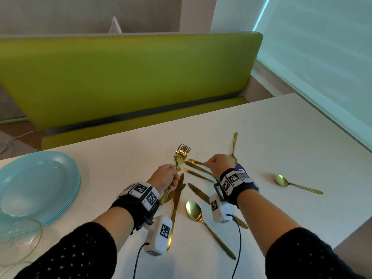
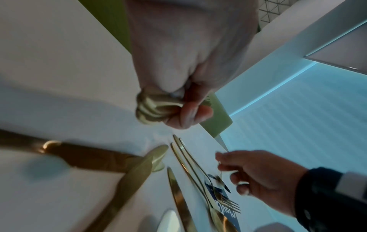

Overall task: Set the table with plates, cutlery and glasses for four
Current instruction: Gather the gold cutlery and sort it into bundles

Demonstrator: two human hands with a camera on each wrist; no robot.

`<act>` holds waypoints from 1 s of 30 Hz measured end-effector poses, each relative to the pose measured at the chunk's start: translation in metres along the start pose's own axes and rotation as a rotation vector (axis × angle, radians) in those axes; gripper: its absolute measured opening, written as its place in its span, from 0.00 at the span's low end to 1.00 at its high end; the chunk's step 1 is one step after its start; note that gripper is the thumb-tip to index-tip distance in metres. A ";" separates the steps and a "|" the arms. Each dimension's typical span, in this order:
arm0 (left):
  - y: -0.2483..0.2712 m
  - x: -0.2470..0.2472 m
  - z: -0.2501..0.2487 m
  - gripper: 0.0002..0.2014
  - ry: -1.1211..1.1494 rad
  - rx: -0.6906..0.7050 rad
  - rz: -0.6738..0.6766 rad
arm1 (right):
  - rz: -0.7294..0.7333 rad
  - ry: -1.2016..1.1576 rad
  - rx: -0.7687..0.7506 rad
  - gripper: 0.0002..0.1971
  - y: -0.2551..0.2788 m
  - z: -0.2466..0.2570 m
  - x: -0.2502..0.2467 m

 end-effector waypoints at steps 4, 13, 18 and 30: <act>-0.006 -0.015 -0.001 0.12 -0.020 0.008 -0.054 | -0.128 0.306 0.026 0.16 -0.025 -0.013 -0.013; -0.014 -0.021 0.000 0.13 -0.021 0.006 -0.087 | -0.117 0.829 -0.109 0.13 -0.039 -0.010 0.020; -0.016 -0.019 -0.002 0.11 -0.127 0.051 -0.078 | -0.178 0.806 -0.178 0.13 -0.033 -0.003 0.007; -0.003 -0.010 -0.023 0.09 -0.421 0.152 0.015 | -0.195 0.975 -0.908 0.10 0.076 0.058 0.017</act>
Point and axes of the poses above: each hand's wrist, its own y-axis away from the middle knuckle, its own x-axis out of the palm, z = x × y, the point moved 5 cm from there along -y, towards the middle knuckle, and after that the axes turned 8 degrees about x, right-handed, at the moved point
